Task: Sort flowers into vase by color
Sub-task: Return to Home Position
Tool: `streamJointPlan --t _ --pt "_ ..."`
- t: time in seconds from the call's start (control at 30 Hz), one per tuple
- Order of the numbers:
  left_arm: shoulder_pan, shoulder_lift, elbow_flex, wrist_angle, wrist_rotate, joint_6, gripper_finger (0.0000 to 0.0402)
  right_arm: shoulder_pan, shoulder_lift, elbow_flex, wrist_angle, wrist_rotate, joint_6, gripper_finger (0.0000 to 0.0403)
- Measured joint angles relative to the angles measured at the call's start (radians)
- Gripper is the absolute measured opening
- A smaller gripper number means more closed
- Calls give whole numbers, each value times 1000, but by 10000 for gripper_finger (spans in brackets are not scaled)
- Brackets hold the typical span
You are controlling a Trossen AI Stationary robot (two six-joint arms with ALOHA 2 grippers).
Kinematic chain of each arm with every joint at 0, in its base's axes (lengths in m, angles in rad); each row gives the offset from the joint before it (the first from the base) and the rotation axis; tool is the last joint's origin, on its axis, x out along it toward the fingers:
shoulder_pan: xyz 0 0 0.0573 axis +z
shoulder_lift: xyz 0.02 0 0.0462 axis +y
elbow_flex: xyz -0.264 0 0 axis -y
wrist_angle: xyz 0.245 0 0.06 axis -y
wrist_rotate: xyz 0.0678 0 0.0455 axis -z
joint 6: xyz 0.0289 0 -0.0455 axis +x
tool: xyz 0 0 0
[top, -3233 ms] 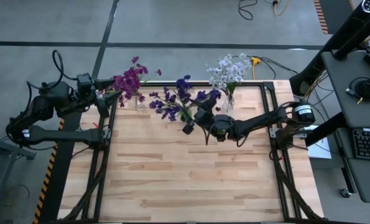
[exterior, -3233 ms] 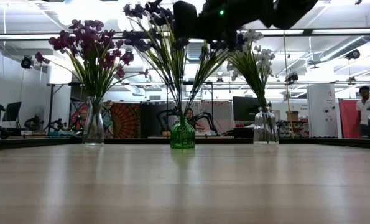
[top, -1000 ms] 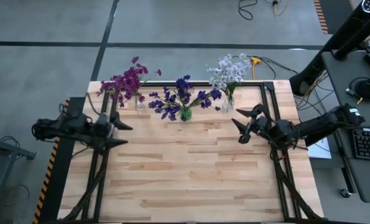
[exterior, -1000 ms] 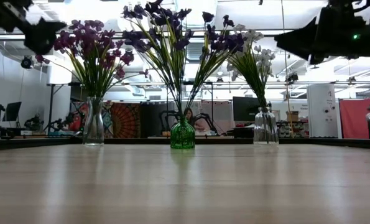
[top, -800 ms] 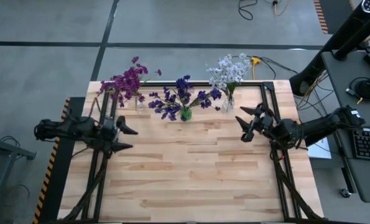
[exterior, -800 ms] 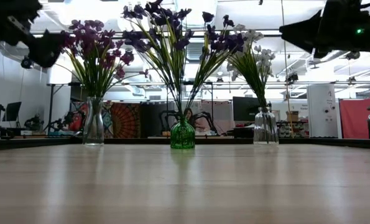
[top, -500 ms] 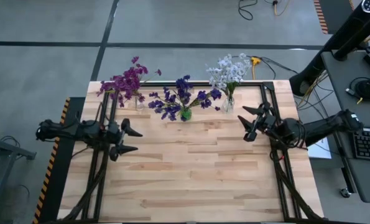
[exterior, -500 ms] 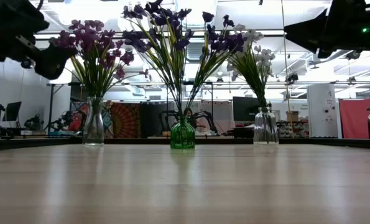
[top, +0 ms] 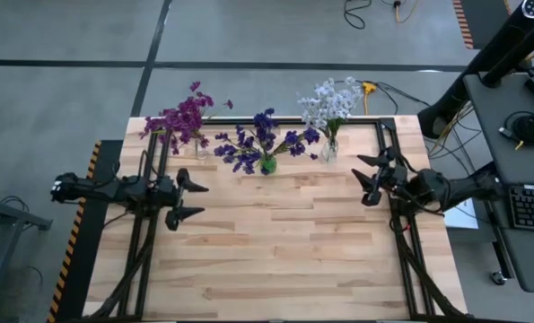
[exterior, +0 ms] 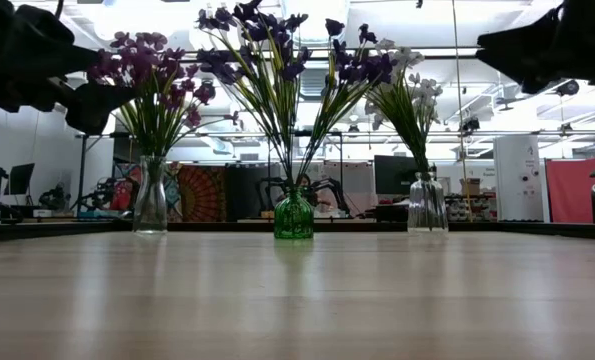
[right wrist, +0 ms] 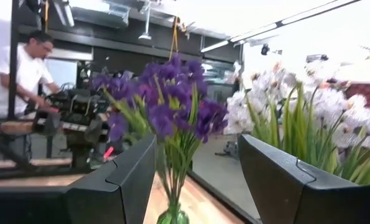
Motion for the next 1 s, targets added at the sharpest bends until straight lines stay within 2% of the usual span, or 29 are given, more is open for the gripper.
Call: streamJointPlan --t 0.13,0.3,0.5,0.63,1.0 --pt "0 19 0 1 -9 -2 294 0 -91 -1 -137 -15 22 219" --pt "0 56 0 0 -8 -103 294 0 -76 -1 -200 -34 49 219" --pt "0 95 8 -9 -9 -104 294 0 -74 -1 -384 18 96 219" --pt "0 113 10 -8 -9 -104 294 0 -49 5 -389 80 121 219" --pt "0 154 10 -7 -9 -104 294 0 -34 14 -405 81 122 219"
